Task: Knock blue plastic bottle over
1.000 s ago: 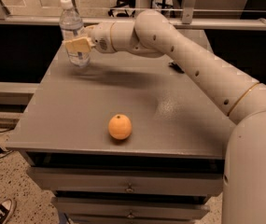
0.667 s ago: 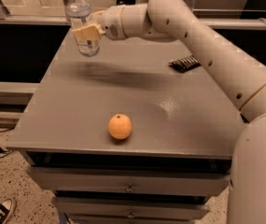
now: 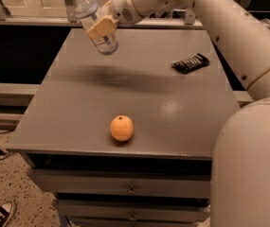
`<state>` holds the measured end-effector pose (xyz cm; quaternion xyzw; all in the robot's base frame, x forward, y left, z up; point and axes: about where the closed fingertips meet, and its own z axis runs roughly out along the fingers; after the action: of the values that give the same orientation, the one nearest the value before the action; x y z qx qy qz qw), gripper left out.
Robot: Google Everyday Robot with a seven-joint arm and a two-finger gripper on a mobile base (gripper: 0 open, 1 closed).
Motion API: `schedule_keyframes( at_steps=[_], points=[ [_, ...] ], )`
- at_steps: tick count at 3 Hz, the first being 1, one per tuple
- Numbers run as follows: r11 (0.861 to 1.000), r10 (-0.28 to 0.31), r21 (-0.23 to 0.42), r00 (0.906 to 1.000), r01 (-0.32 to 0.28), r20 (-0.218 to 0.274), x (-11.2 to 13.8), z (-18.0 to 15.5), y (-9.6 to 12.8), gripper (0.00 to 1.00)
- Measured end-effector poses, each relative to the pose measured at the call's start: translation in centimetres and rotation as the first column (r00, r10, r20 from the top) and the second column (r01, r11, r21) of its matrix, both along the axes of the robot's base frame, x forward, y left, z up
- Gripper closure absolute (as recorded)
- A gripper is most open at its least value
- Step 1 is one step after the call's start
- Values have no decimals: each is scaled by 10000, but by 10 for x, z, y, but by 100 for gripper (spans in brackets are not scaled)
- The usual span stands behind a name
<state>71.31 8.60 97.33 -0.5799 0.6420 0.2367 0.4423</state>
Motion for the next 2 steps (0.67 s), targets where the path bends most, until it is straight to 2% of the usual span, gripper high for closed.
schedule_keyframes(
  at_steps=[1,2],
  points=[
    [9237,871,-3753,9961,-764,115,-22,-26,-17,100],
    [7600,1727,-6251,9825,-1777,-692,-51,-60,-33,100]
  ],
)
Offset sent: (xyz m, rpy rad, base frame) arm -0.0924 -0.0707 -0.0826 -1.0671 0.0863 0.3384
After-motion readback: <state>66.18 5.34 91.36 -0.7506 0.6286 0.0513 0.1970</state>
